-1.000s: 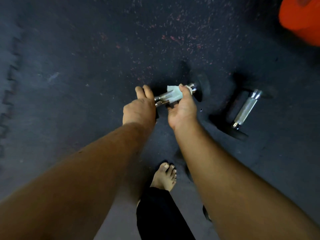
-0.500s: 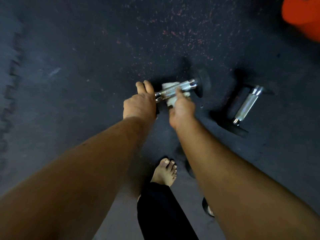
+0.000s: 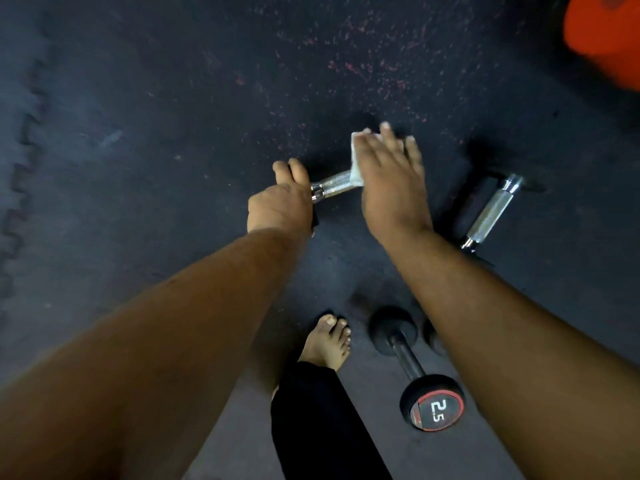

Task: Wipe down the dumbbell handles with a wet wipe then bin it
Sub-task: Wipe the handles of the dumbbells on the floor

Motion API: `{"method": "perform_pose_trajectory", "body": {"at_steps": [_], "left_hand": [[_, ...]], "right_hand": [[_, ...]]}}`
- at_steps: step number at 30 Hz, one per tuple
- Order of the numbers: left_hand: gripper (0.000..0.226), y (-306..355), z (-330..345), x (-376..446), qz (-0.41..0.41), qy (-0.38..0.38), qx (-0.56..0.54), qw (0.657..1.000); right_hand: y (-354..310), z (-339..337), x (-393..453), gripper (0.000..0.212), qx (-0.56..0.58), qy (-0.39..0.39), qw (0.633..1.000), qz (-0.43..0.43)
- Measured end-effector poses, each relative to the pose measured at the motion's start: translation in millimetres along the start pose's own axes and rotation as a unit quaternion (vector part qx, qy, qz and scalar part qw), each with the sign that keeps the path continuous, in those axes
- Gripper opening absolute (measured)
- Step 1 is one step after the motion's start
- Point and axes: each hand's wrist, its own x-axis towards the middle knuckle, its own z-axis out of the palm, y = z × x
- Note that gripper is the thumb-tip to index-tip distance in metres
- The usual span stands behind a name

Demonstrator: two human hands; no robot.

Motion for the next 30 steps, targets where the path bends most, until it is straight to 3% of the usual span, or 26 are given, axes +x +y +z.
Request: {"method": "perform_pose_trajectory", "body": {"at_steps": [2, 3, 6, 11, 15, 17, 21, 25, 28, 30], "left_hand": [[0.129, -0.3, -0.7, -0.9, 0.002, 0.0, 0.009, 1.0], [0.13, -1.1, -1.5, -0.2, 0.003, -0.001, 0.013, 1.0], [0.129, -3.9, -4.3, 2.4, 0.003, -0.006, 0.01, 1.0], [0.129, -2.9, 1.3, -0.7, 0.017, -0.003, 0.013, 1.0], [0.128, -5.4, -0.3, 0.4, 0.014, 0.005, 0.002, 1.0], [0.13, -3.7, -1.4, 1.8, 0.024, 0.005, 0.008, 1.0], [0.132, -8.0, -1.0, 2.7, 0.03, -0.016, 0.015, 0.999], [0.107, -21.2, -1.8, 16.0, 0.08, -0.032, 0.02, 0.996], [0.111, -42.5, -1.9, 32.9, 0.128, -0.052, -0.052, 0.989], [0.116, -61.0, 1.9, 45.0, 0.159, -0.066, -0.179, 0.969]], "right_hand": [[2.7, 9.2, 14.5, 0.053, -0.144, -0.13, 0.979, -0.057], [2.0, 14.3, 16.9, 0.049, -0.182, -0.16, 0.968, -0.069], [-3.6, 24.1, 18.2, 0.043, -0.191, -0.167, 0.964, -0.082], [-7.0, 32.3, 33.1, 0.054, -0.043, -0.224, 0.959, -0.168], [7.4, 21.4, 43.7, 0.032, -0.193, -0.209, 0.952, -0.114], [0.7, 23.0, 41.0, 0.029, -0.205, -0.188, 0.957, -0.08], [-33.5, 41.1, 22.4, 0.044, -0.071, -0.216, 0.968, -0.109], [-23.7, 31.8, -0.1, 0.06, 0.09, -0.172, 0.973, -0.122], [-24.4, 35.1, -36.6, 0.044, 0.249, -0.003, 0.968, 0.027], [-38.3, 43.2, -48.8, 0.036, 0.313, 0.03, 0.94, 0.132]]}}
